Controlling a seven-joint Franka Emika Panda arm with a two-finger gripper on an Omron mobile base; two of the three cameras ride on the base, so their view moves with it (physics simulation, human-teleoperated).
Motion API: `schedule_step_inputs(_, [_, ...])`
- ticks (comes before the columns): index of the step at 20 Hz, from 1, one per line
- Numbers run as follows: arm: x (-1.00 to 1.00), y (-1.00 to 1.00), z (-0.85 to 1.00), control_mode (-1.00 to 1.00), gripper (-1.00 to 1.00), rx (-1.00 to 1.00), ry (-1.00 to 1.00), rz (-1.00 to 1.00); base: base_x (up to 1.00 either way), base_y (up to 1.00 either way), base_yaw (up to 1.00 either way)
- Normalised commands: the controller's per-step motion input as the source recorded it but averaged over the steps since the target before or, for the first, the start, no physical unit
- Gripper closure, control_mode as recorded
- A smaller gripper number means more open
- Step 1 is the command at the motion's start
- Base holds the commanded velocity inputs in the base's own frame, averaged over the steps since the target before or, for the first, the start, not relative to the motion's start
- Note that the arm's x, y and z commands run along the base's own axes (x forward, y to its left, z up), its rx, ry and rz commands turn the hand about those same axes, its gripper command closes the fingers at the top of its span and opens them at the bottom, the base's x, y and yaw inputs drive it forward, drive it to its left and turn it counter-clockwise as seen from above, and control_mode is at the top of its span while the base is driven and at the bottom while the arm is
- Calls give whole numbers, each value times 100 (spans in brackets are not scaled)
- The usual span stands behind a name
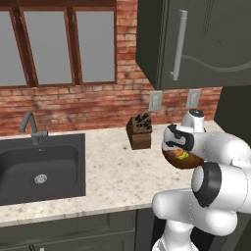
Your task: Take the eggplant, tangerine, and pear from the freezer and place them in the bowl on the counter.
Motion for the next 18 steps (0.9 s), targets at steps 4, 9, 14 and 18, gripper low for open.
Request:
schedule_step_inputs(4, [-28,3,0,-100,-100,0,-2,0,0,0,0])
schedule_step_inputs(9, [-25,9,18,-100,-100,0,-5,0,0,0,0])
schedule_step_inputs(14, [-41,0,65,-100,-100,0,-10,0,0,0,0])
schedule_step_inputs(18, [-67,2,70,-100,-100,0,-12,0,0,0,0])
